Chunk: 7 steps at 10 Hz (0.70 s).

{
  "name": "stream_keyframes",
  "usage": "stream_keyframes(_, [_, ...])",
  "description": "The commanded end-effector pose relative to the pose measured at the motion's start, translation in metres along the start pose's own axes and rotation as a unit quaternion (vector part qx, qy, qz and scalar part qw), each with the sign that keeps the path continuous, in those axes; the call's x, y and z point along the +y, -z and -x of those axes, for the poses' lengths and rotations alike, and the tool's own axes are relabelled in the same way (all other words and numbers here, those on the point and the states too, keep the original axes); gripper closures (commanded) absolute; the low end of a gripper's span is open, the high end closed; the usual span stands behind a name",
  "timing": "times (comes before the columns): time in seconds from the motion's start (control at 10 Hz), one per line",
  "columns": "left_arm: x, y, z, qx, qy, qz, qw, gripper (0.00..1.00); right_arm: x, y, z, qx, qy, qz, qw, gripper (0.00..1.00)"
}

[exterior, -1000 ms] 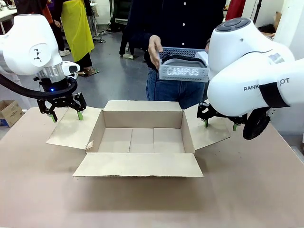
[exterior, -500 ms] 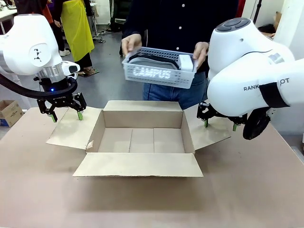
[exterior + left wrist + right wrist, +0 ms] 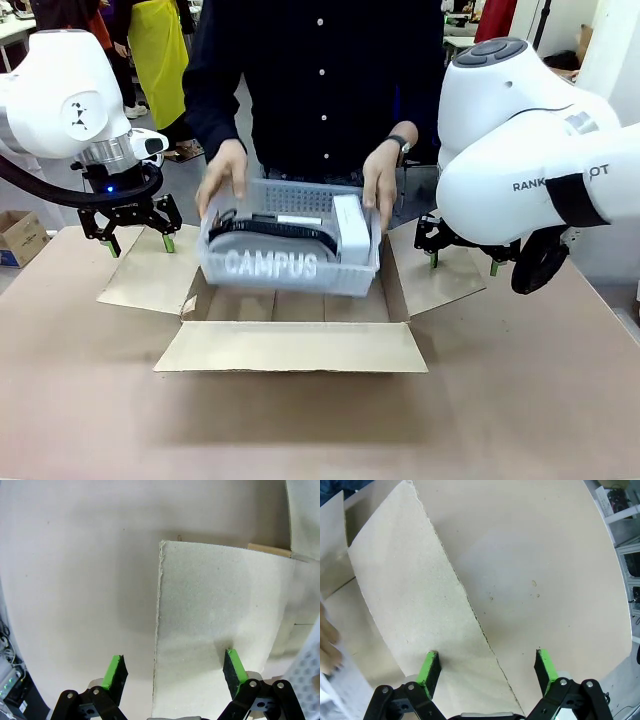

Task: Pack the gift set into the box.
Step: Lift both hands away from the flaps of the Package Box.

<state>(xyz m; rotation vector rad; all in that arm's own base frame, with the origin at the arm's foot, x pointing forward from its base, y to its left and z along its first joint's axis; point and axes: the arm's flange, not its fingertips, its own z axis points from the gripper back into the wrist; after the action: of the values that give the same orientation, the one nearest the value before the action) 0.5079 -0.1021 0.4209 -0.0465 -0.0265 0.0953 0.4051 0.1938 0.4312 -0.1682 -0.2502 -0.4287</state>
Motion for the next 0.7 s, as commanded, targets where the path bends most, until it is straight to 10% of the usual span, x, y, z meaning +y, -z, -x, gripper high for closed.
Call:
stream_keyframes(0.0, [-0.0002, -0.0012, 0.0012, -0.007, -0.007, -0.007, 1.000, 0.00, 0.0017, -0.0011, -0.0016, -0.004, 0.008, 0.006, 1.000, 0.00])
stream_keyframes(0.6, [-0.0002, -0.0012, 0.0012, -0.007, -0.007, -0.007, 1.000, 0.00, 0.0017, -0.0011, -0.0016, -0.004, 0.008, 0.006, 1.000, 0.00])
